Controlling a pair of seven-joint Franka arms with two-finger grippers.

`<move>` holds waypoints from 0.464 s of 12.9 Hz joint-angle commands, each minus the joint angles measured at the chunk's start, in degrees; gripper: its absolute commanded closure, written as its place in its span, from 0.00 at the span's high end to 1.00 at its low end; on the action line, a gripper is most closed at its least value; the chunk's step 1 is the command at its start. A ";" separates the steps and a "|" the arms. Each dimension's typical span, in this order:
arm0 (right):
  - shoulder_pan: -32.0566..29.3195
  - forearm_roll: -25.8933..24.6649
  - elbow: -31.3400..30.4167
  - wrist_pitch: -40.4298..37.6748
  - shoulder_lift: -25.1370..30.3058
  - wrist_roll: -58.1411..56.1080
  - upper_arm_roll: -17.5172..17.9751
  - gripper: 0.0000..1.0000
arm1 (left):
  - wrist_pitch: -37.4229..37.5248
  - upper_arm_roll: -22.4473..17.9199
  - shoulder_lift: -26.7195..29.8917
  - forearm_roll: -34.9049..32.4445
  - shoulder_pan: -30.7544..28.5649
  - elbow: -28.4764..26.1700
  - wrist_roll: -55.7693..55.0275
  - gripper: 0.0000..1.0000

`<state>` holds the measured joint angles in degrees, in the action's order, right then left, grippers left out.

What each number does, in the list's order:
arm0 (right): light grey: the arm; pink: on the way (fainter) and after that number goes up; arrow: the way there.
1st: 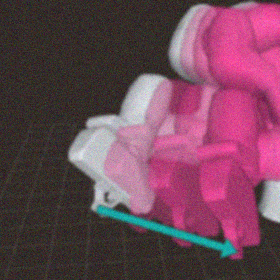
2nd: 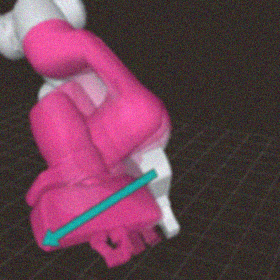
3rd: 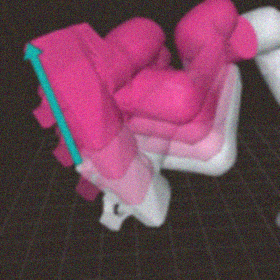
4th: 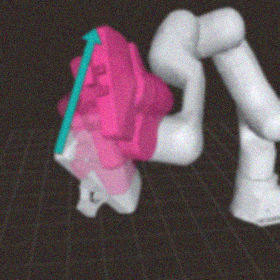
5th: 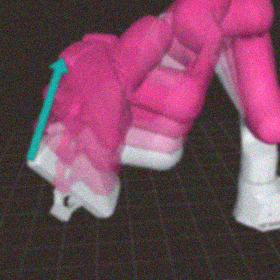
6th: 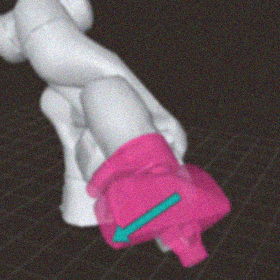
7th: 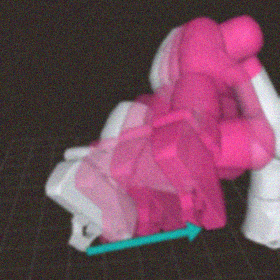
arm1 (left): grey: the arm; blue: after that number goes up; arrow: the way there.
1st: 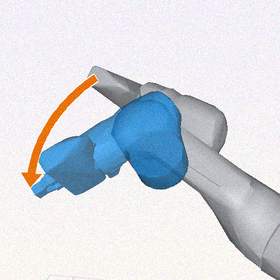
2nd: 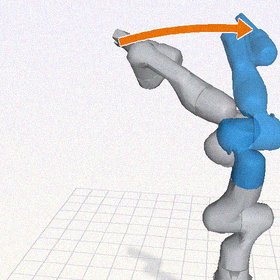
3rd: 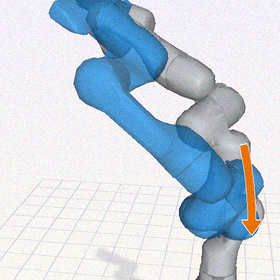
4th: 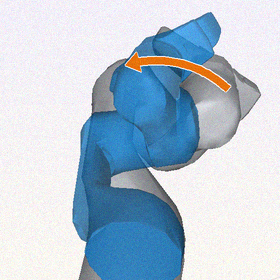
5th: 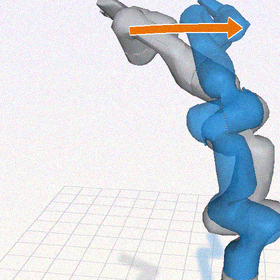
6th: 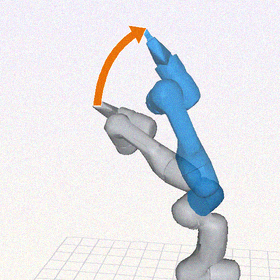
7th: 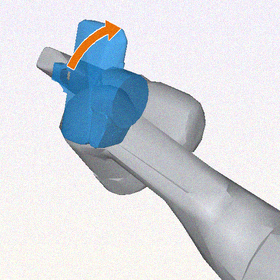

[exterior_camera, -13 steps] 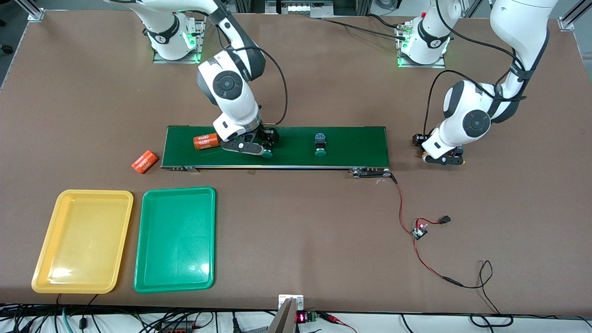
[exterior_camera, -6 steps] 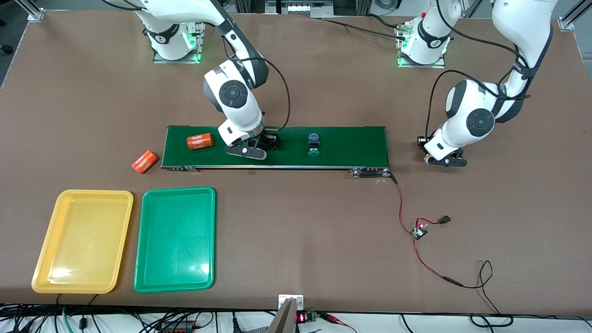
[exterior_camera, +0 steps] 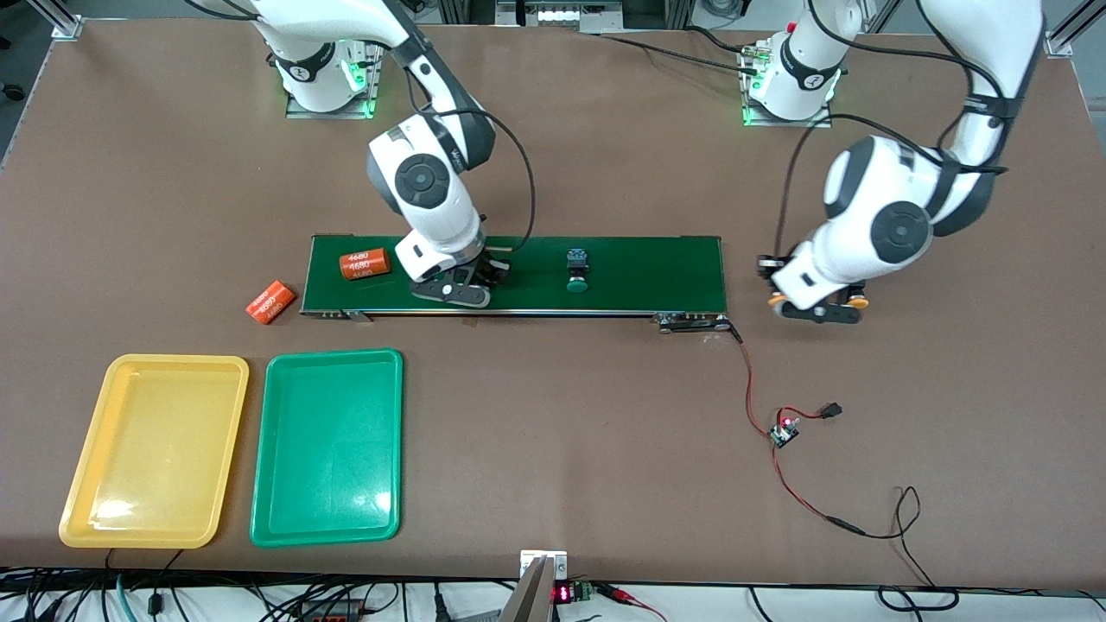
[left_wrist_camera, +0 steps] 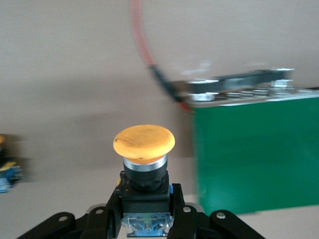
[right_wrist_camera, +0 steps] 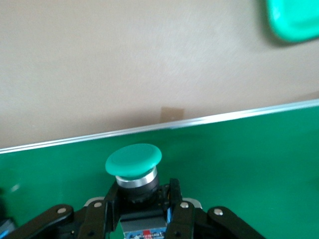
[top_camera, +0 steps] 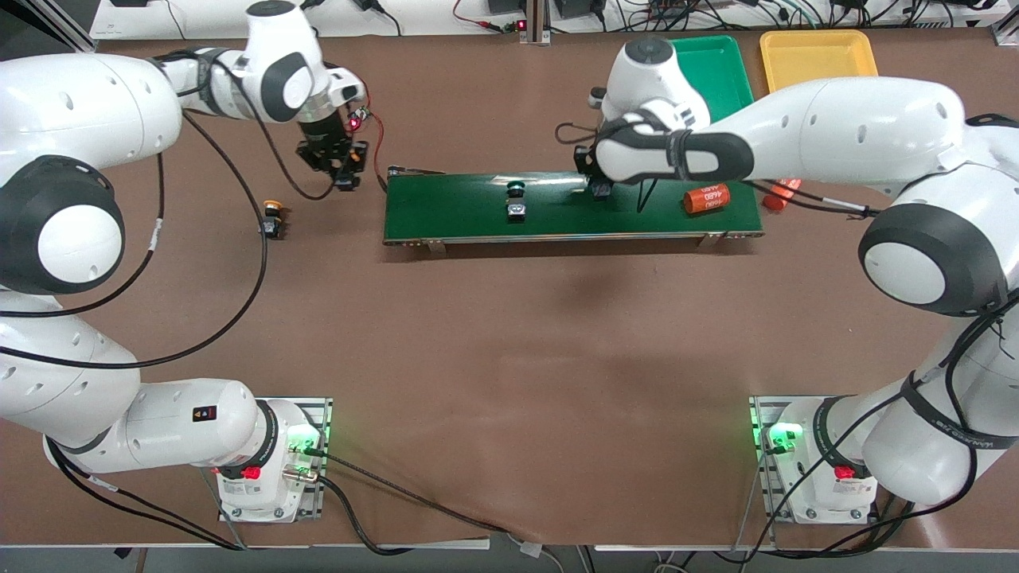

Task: Sort buttons by color to trays
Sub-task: 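Lift the green button with the right gripper while the left gripper grasps yellow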

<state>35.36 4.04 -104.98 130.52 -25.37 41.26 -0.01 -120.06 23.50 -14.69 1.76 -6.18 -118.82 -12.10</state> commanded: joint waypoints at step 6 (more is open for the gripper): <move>-12.22 -0.17 17.77 -9.05 -5.20 -31.18 -6.32 0.00 | -8.52 7.00 -7.28 3.78 4.42 1.57 -17.43 0.52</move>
<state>27.31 4.02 -93.19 122.20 -25.85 18.69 -6.37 -128.63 30.03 -21.13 4.44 -1.66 -118.43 -28.34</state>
